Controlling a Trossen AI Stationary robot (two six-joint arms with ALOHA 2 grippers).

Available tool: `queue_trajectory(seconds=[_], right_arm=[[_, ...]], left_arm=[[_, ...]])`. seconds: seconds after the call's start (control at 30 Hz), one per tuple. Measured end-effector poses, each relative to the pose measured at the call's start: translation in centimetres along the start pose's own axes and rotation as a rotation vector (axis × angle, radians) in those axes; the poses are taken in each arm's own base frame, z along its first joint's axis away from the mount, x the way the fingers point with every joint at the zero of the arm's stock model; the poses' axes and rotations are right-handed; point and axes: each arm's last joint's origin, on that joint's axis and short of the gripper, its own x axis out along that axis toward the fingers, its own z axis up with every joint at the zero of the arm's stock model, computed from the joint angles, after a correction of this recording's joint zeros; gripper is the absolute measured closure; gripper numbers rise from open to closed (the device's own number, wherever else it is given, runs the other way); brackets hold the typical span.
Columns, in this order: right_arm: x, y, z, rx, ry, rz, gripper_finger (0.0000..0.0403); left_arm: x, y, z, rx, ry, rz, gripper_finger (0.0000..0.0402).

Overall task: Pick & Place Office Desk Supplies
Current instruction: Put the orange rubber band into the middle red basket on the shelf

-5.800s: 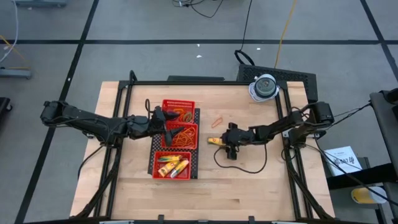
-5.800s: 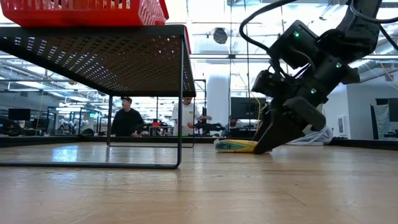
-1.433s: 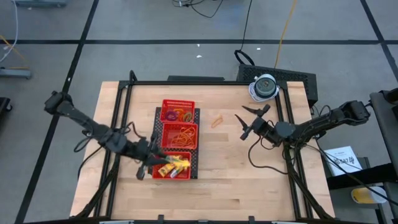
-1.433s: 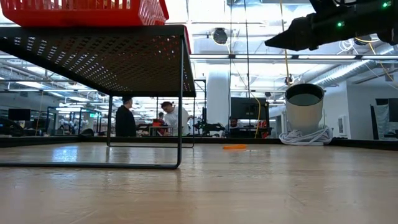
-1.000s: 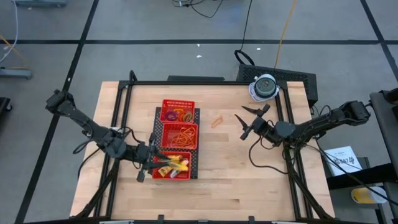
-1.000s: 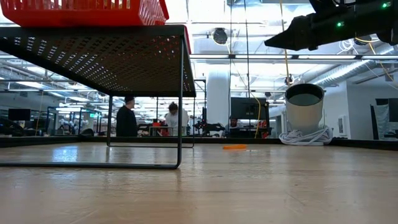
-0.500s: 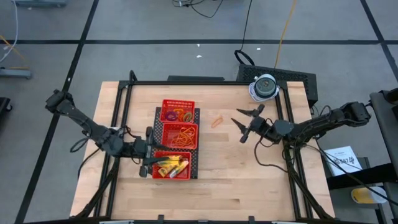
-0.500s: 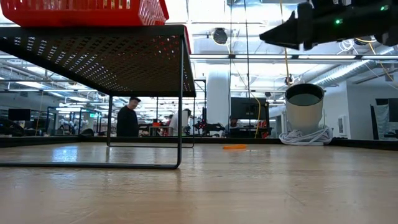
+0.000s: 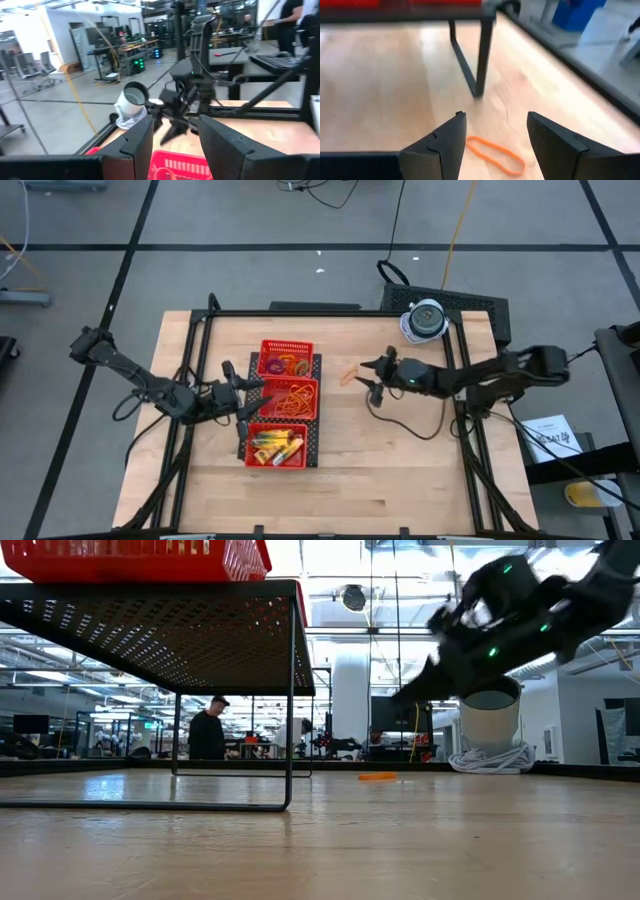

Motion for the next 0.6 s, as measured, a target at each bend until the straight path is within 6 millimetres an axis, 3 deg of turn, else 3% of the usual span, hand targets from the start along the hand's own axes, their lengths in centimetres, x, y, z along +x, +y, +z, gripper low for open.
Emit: queue_trajectory(seconds=[0.33,0.6], right_arm=[[5.6,-1.1,-3.2,-0.034,0.206,0.031,0.0208],[6.9,-1.2,-5.3,-0.081,0.343,0.093,0.0209]], left_arm=[[1.1,1.1,-0.7,-0.05,0.045,0.07,0.0236],[1.4,1.6,-1.1,-0.083,0.072,0.096,0.0236]])
